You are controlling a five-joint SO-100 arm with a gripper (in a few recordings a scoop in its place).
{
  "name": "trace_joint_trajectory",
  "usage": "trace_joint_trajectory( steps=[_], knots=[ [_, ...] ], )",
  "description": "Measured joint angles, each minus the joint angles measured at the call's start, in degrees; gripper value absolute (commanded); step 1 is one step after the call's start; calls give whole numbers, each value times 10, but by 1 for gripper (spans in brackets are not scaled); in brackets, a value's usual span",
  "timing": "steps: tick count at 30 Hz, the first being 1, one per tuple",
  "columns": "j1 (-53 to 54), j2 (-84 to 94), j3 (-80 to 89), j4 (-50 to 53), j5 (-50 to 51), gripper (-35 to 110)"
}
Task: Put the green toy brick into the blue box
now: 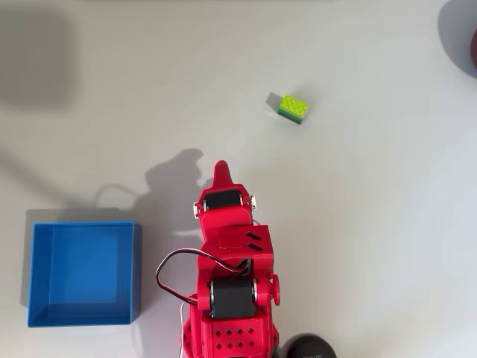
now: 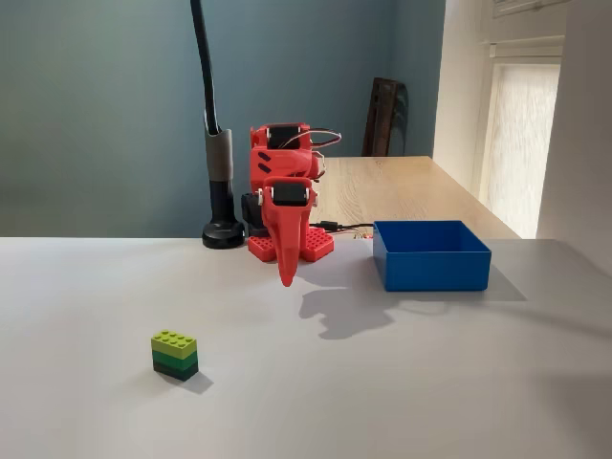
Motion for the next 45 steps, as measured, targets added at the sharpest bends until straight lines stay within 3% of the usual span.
trace_joint_trajectory(
  steps=[29,34,45],
  knots=[
    [10,-13,-11,0,-11,0],
    [14,-75,-50,0,8,0],
    [37,-379,-305,0,54,0]
  ],
)
